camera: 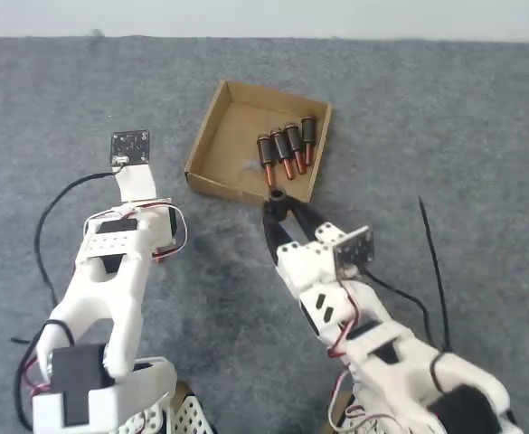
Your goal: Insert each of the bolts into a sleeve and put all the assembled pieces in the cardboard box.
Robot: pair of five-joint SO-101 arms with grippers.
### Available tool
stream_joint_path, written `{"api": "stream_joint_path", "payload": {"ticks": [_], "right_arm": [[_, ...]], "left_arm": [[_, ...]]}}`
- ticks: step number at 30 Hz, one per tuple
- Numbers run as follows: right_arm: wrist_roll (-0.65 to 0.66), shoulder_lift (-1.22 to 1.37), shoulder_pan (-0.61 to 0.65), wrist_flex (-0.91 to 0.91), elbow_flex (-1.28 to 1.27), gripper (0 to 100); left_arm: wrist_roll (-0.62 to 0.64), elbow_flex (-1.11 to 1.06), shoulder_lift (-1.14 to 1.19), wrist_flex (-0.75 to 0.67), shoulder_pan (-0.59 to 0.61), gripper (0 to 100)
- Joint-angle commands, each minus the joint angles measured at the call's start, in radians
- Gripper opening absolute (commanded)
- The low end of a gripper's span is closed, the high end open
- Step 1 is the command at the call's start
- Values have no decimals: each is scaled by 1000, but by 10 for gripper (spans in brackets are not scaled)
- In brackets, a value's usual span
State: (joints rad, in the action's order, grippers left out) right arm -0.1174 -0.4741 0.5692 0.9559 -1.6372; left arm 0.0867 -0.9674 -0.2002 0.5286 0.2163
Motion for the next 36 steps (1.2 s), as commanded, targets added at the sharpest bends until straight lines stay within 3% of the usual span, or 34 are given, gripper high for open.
{"api": "stream_joint_path", "payload": {"ticks": [1, 11, 26, 30, 36], "right_arm": [[-3, -102, 15, 18, -29, 6], [-6, -1, -2, 5, 8, 6], [94, 647, 1, 573, 144, 6], [164, 708, 28, 622, 149, 6], [164, 725, 30, 618, 169, 6]], "left_arm": [[8, 5, -57, -25, -2, 12], [8, 5, -57, -25, -5, 12], [8, 5, -58, -26, -8, 12], [8, 16, -66, -26, -37, 12], [9, 76, -68, -78, -32, 11]]}}
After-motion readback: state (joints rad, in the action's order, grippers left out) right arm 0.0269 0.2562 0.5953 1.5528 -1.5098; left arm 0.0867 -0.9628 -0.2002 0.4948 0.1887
